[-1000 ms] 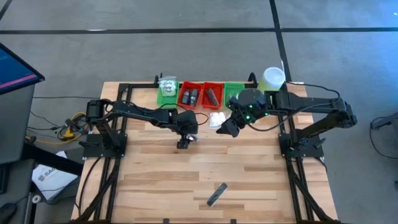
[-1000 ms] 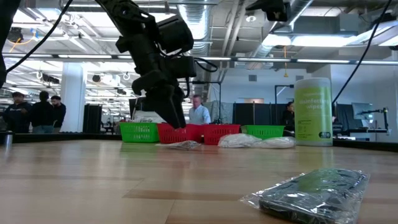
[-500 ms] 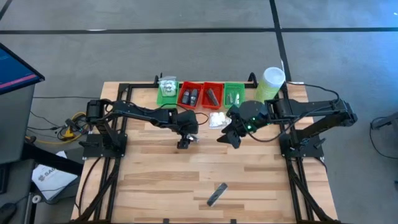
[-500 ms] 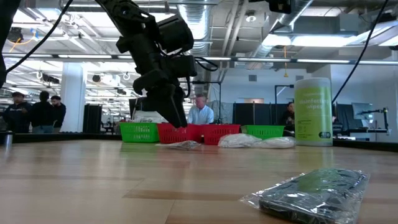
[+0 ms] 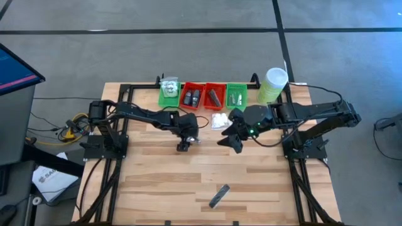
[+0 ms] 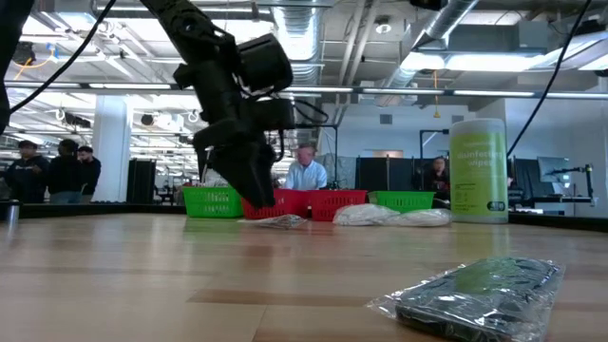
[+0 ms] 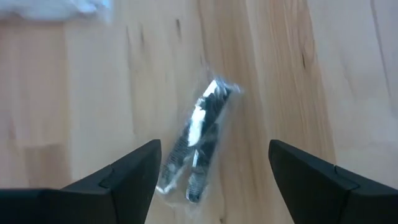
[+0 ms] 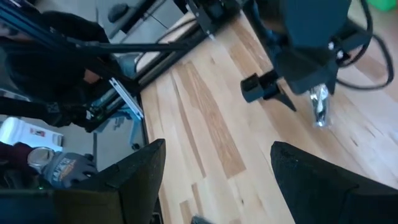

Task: Pick & Place Travel size toiletries
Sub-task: Put the nail cutter into the right green basket

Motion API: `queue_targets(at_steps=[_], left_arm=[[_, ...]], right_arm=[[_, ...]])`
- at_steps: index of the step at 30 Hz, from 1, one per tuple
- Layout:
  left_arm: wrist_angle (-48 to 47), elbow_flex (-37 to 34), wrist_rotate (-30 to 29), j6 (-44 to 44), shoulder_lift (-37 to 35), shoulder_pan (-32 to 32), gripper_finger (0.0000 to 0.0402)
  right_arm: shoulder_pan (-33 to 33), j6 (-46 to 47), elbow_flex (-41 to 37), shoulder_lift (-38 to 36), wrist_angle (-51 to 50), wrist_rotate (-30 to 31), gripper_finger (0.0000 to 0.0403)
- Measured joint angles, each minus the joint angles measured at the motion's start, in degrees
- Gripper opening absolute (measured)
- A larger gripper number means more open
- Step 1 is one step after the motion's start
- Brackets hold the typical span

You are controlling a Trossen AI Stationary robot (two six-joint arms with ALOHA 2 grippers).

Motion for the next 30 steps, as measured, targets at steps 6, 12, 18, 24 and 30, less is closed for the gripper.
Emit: queue_targets(at_steps=[6, 12, 18, 24, 30], left_arm=[[0.18, -1.76, 0.09, -0.01, 0.05, 0.0, 0.0289], [0.33, -2.02, 0.07, -0.01, 0.05, 0.0, 0.0289], [0.29, -2.02, 0.05, -0.01, 0.05, -0.01, 0.0289], [0.28, -2.02, 0.02, -0.14, 0.05, 0.0, 0.0289], [0.29, -2.02, -0.33, -1.02, 0.05, -0.11, 0.0289]], right_arm=[[-0.19, -0.6, 0.03, 0.02, 2.1, 0.03, 0.0281], [-1.19, -0.67, 0.05, 0.02, 2.23, 0.0, 0.0281], [-1.29, -0.6, 0.05, 0.02, 2.23, -0.12, 0.0281], [-1.32, -0.24, 0.05, 0.02, 2.23, -0.15, 0.0281], [-1.33, -0.1, 0.05, 0.04, 2.43, -0.15, 0.0281]])
